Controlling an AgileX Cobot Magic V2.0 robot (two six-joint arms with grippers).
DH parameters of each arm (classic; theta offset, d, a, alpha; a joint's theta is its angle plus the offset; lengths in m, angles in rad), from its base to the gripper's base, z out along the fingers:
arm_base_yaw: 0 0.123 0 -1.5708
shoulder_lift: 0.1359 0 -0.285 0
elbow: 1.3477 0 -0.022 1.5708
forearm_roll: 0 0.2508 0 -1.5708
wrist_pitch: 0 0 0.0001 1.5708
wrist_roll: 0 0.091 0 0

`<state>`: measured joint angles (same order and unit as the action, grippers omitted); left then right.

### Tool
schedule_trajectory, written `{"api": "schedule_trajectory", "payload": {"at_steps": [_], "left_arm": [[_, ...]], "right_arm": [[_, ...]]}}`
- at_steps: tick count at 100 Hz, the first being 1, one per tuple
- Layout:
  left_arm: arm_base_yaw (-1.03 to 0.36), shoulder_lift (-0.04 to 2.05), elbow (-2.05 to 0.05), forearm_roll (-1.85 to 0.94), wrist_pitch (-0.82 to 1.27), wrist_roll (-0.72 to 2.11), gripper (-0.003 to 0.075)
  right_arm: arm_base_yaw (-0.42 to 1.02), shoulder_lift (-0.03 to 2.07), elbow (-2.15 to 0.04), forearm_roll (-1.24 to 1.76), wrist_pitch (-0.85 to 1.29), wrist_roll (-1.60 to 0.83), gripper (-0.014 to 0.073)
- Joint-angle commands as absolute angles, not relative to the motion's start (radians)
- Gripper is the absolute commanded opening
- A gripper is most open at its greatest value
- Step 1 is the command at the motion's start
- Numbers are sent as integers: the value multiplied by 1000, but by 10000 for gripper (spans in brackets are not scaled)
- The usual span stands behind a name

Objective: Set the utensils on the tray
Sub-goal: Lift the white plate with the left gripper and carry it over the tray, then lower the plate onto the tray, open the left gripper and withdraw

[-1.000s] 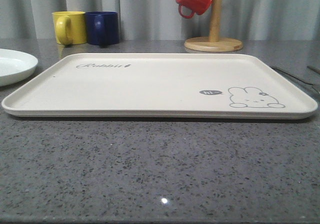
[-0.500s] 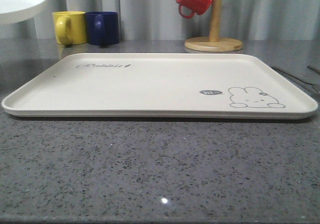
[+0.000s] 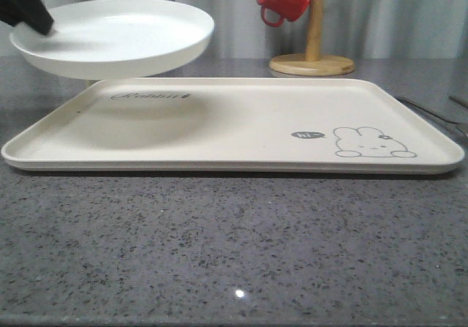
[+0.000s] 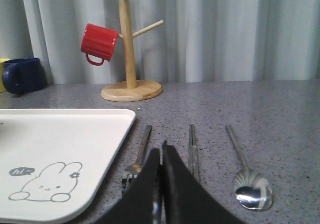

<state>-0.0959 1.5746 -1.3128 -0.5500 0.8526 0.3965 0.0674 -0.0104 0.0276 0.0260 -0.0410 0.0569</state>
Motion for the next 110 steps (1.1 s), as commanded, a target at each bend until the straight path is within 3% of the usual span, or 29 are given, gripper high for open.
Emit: {"api": "schedule_trajectory", "payload": {"at_steps": [1,86,98,110], "left_arm": [[-139,1580,-1375,-600,818,394,-18],[-181,1793,-1450,-600,897,393,-13],[-181,1793,-1457,-600,905,393,76],[-181,1791,-1467,-600,908,394,247]], "right_arm": [[63,-28,9,22,-126,51,-68],[63,-28,9,22,-126,51,-68],[63,-28,9,22,-126,51,-68],[63,-28,9,22,-126,51,-68]]}}
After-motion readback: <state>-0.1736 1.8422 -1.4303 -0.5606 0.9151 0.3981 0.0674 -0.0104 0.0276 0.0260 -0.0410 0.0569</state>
